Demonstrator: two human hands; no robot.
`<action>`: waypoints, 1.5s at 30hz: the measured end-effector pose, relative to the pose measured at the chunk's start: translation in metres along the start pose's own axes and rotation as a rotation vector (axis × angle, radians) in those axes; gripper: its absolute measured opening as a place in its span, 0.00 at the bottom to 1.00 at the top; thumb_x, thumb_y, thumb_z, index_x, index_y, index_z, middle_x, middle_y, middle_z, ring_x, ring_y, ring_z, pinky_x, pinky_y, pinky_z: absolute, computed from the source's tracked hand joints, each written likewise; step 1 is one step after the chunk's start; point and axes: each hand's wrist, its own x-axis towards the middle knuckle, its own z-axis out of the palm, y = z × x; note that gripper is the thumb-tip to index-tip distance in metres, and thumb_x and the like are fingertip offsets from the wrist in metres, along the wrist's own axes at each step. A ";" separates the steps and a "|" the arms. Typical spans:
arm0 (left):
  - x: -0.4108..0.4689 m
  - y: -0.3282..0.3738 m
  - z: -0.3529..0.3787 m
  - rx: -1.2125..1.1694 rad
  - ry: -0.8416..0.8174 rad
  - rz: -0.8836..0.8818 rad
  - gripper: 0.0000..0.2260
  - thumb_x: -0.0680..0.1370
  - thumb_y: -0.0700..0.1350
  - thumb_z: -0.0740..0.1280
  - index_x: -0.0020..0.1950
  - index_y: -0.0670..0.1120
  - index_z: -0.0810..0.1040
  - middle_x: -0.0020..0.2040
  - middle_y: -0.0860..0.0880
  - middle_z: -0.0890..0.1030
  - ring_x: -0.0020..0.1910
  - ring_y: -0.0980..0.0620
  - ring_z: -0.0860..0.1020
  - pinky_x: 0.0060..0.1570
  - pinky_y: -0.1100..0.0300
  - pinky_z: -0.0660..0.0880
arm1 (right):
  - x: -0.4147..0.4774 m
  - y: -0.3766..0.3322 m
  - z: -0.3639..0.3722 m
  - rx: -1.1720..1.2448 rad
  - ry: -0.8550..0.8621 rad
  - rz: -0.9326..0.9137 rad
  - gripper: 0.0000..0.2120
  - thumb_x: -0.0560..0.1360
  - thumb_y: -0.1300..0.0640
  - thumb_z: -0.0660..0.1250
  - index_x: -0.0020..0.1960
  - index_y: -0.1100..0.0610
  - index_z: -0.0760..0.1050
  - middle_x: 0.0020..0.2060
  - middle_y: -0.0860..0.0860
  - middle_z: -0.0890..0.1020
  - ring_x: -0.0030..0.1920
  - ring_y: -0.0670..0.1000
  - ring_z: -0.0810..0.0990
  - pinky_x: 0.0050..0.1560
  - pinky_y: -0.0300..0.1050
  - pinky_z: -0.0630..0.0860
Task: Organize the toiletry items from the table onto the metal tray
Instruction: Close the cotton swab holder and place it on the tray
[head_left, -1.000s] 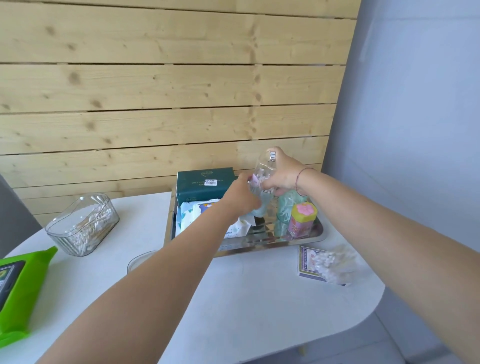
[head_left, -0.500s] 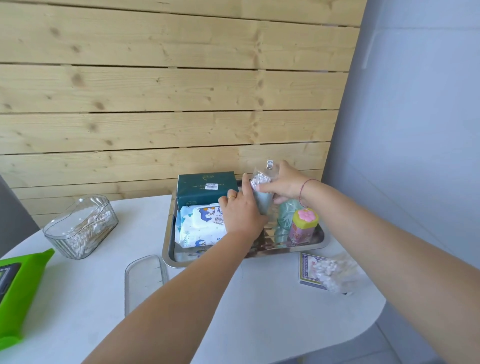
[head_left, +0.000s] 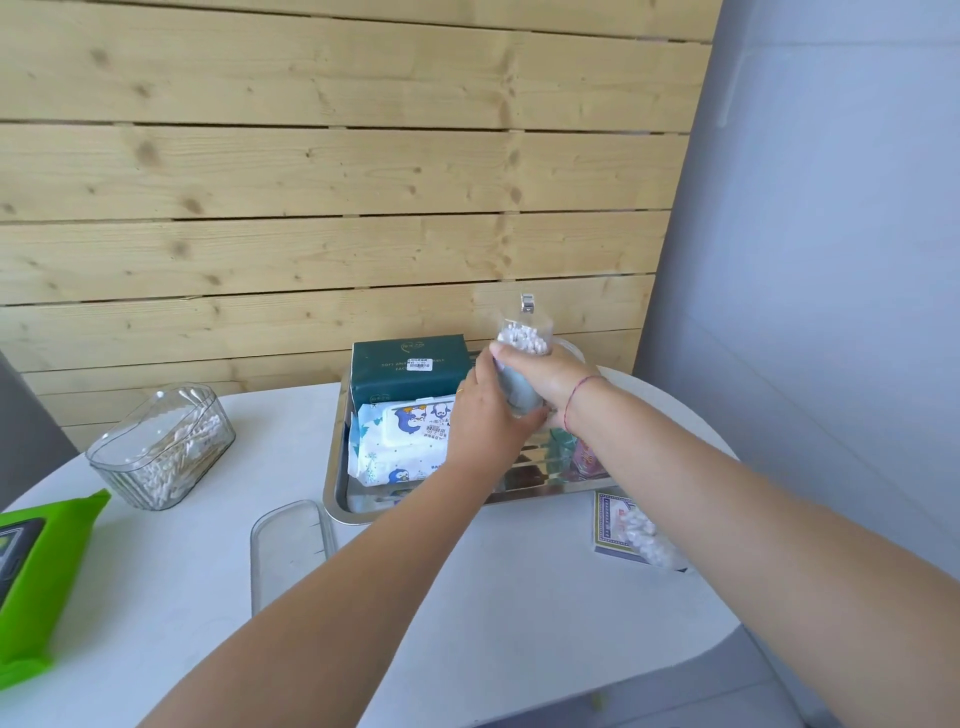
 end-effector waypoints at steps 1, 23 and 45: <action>-0.003 -0.002 -0.003 -0.004 -0.037 -0.007 0.35 0.67 0.50 0.75 0.69 0.42 0.64 0.57 0.45 0.77 0.57 0.44 0.75 0.48 0.56 0.72 | 0.000 0.005 0.004 -0.007 0.034 -0.037 0.31 0.62 0.37 0.73 0.60 0.52 0.75 0.54 0.53 0.82 0.53 0.57 0.81 0.57 0.57 0.78; -0.034 -0.016 -0.039 0.976 -0.478 0.320 0.18 0.81 0.52 0.55 0.67 0.46 0.71 0.69 0.43 0.66 0.70 0.42 0.58 0.66 0.47 0.57 | 0.013 0.015 0.049 -0.169 0.389 -0.132 0.24 0.70 0.44 0.69 0.59 0.59 0.72 0.55 0.56 0.80 0.56 0.59 0.79 0.53 0.49 0.72; -0.042 -0.028 -0.047 0.800 -0.435 0.370 0.17 0.81 0.51 0.55 0.64 0.46 0.75 0.60 0.45 0.73 0.63 0.43 0.65 0.63 0.53 0.60 | 0.023 0.045 0.056 -0.434 0.491 -0.173 0.16 0.75 0.60 0.67 0.59 0.64 0.69 0.57 0.61 0.79 0.57 0.61 0.78 0.49 0.48 0.72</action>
